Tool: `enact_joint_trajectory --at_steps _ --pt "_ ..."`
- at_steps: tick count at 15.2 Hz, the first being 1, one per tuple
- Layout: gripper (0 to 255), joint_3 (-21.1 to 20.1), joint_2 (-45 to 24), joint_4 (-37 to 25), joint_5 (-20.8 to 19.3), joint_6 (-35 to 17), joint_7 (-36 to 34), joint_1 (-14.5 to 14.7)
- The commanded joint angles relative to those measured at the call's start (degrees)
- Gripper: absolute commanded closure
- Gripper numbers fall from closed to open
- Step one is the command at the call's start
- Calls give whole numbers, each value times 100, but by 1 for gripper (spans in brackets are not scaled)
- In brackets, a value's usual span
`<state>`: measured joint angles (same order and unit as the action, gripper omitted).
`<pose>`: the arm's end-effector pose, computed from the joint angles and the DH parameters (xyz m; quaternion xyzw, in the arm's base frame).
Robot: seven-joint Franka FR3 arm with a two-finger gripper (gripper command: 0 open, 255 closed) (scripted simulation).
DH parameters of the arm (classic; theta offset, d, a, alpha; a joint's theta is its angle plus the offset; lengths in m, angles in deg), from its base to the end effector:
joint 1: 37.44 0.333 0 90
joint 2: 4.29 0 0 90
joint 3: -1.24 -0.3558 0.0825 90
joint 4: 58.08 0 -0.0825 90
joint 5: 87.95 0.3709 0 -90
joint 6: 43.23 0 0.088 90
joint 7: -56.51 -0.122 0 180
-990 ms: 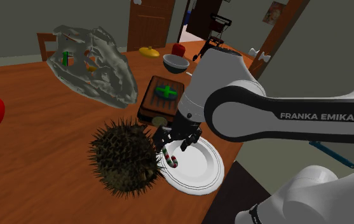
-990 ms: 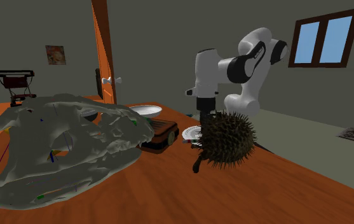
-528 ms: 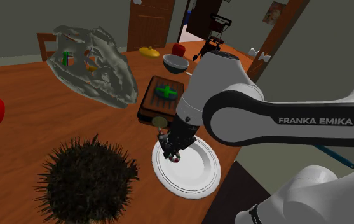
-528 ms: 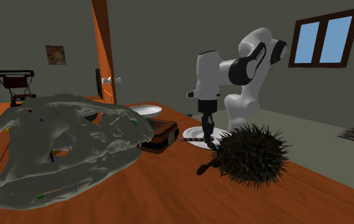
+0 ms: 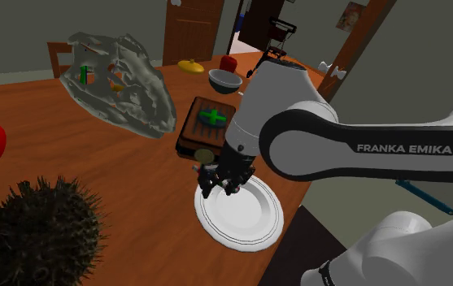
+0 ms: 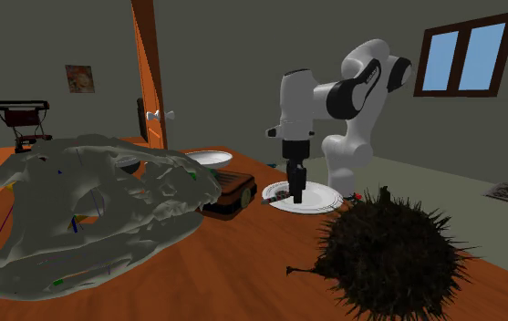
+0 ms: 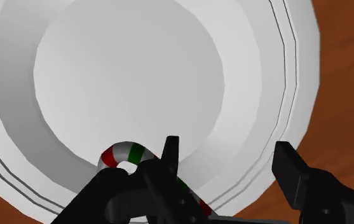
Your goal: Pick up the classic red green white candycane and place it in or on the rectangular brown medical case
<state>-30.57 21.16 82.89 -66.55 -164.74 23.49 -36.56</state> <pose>0.3223 0.2473 0.4636 -0.9917 0.1154 -0.0028 0.0574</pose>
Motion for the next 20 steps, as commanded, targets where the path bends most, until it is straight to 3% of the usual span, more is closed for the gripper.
enact_joint_trajectory --at_steps 1,8,15,20 --pt "0 -47 -219 -271 -397 -34 298 -96" --pt "0 -394 -1196 -1482 -2074 -212 1343 -380" --pt "0 -488 -1521 -1219 -2301 -744 1177 -451" --pt "0 -495 -1551 -1200 -2324 -788 1160 -457"
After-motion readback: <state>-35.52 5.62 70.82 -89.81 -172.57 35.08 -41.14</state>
